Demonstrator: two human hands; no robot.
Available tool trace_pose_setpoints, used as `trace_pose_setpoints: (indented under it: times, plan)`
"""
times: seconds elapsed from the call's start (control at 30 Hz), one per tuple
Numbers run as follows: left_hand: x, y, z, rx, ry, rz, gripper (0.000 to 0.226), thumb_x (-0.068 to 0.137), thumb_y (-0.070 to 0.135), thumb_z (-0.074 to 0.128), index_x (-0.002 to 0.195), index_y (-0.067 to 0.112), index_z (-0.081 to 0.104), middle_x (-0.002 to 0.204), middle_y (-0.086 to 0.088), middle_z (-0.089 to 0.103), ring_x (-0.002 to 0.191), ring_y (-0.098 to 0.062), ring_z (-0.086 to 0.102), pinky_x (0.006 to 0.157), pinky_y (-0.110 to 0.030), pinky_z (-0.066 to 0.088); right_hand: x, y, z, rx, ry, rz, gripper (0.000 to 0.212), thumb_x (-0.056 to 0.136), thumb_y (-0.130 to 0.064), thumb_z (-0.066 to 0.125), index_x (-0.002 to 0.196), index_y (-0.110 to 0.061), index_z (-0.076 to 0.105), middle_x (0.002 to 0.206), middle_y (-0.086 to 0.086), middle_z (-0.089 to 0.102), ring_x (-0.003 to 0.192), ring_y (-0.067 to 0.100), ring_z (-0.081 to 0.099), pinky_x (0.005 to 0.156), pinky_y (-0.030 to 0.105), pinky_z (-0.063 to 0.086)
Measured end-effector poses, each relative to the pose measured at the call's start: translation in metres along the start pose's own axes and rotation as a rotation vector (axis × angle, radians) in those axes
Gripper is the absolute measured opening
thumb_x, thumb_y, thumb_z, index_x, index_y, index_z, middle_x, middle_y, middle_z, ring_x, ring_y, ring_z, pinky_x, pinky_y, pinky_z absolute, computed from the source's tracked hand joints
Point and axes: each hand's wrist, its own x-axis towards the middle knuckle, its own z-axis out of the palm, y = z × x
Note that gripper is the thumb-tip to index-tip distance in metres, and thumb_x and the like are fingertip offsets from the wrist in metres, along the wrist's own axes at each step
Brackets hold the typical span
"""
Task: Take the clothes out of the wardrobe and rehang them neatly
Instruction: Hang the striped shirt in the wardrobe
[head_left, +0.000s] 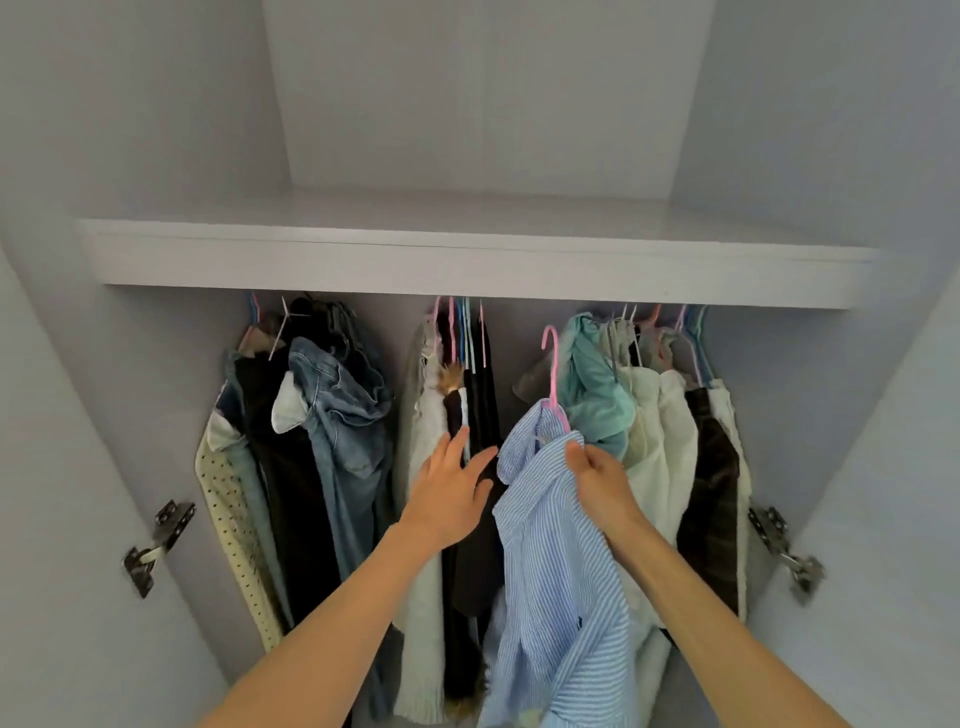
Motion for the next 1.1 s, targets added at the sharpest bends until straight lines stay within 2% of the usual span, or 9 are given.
trace_pose_setpoints:
  times: [0.13, 0.23, 0.33, 0.43, 0.57, 0.7, 0.8, 0.97, 1.1]
  plan:
    - [0.038, -0.015, 0.001, 0.077, 0.01, 0.083, 0.045, 0.101, 0.032, 0.03, 0.145, 0.027, 0.024, 0.156, -0.006, -0.004, 0.143, -0.027, -0.011, 0.116, -0.042, 0.003, 0.024, -0.01, 0.015, 0.01, 0.077, -0.092, 0.031, 0.099, -0.022, 0.039, 0.07, -0.013, 0.043, 0.07, 0.001, 0.047, 0.065, 0.01, 0.045, 0.057, 0.016, 0.037]
    - [0.05, -0.028, 0.013, -0.002, 0.021, 0.142, 0.039, 0.1, 0.03, 0.033, 0.138, 0.025, 0.038, 0.157, -0.005, -0.002, 0.143, -0.026, -0.009, 0.116, -0.045, 0.003, 0.041, -0.017, 0.02, -0.047, 0.131, -0.184, 0.034, 0.099, -0.019, 0.039, 0.066, -0.014, 0.035, 0.064, 0.0, 0.037, 0.06, 0.008, 0.036, 0.051, 0.011, 0.033]
    - [0.051, -0.051, 0.022, -0.144, 0.151, 0.252, 0.029, 0.098, 0.032, 0.034, 0.115, 0.02, 0.055, 0.152, -0.013, 0.021, 0.142, -0.033, 0.008, 0.112, -0.05, 0.025, 0.062, -0.023, 0.028, -0.092, 0.15, -0.232, 0.034, 0.1, -0.019, 0.038, 0.066, -0.014, 0.033, 0.064, 0.001, 0.035, 0.059, 0.01, 0.033, 0.053, 0.013, 0.033]
    - [0.045, -0.076, 0.027, -0.174, 0.243, 0.245, 0.025, 0.096, 0.032, 0.031, 0.104, 0.021, 0.052, 0.15, -0.009, 0.027, 0.142, -0.031, 0.012, 0.109, -0.039, 0.026, 0.087, -0.029, 0.044, -0.13, 0.169, -0.269, 0.035, 0.1, -0.017, 0.038, 0.065, -0.014, 0.031, 0.062, 0.001, 0.034, 0.056, 0.01, 0.031, 0.051, 0.019, 0.03]
    - [0.041, -0.094, 0.021, -0.191, 0.275, 0.215, 0.03, 0.095, 0.03, 0.028, 0.105, 0.02, 0.054, 0.152, 0.001, 0.022, 0.144, -0.017, 0.008, 0.105, -0.029, 0.026, 0.122, -0.048, 0.065, -0.17, 0.22, -0.297, 0.029, 0.099, -0.013, 0.037, 0.071, -0.008, 0.036, 0.063, 0.005, 0.039, 0.054, 0.015, 0.033, 0.053, 0.029, 0.018]
    - [0.035, -0.094, 0.017, -0.212, 0.271, 0.204, 0.031, 0.095, 0.027, 0.032, 0.116, 0.023, 0.054, 0.153, 0.005, 0.018, 0.143, -0.01, 0.006, 0.108, -0.023, 0.021, 0.157, -0.063, 0.076, -0.222, 0.3, -0.243, 0.025, 0.1, -0.016, 0.034, 0.098, 0.005, 0.049, 0.085, 0.022, 0.058, 0.081, 0.036, 0.056, 0.063, 0.03, 0.031]
    - [0.035, -0.091, 0.014, -0.238, 0.25, 0.19, 0.028, 0.096, 0.016, 0.043, 0.12, 0.026, 0.053, 0.155, 0.007, 0.014, 0.143, -0.009, 0.004, 0.107, -0.018, 0.019, 0.172, -0.062, 0.081, -0.26, 0.307, -0.187, 0.033, 0.101, -0.017, 0.033, 0.113, 0.009, 0.048, 0.11, 0.03, 0.058, 0.1, 0.041, 0.057, 0.074, 0.035, 0.04]
    - [0.034, -0.089, 0.011, -0.262, 0.218, 0.183, 0.034, 0.095, 0.012, 0.048, 0.125, 0.027, 0.054, 0.154, 0.01, 0.01, 0.143, -0.006, 0.003, 0.105, -0.008, 0.014, 0.174, -0.052, 0.093, -0.37, 0.178, -0.182, 0.035, 0.101, -0.018, 0.033, 0.119, 0.01, 0.047, 0.118, 0.029, 0.056, 0.109, 0.04, 0.054, 0.081, 0.034, 0.038]
    - [0.031, -0.082, 0.007, -0.329, 0.18, 0.143, 0.038, 0.096, 0.032, 0.037, 0.132, 0.029, 0.048, 0.155, 0.008, 0.011, 0.142, -0.003, 0.0, 0.102, 0.001, 0.009, 0.169, -0.046, 0.104, -0.466, 0.01, -0.185, 0.035, 0.101, -0.019, 0.032, 0.121, 0.008, 0.043, 0.116, 0.03, 0.056, 0.11, 0.04, 0.052, 0.077, 0.034, 0.037]
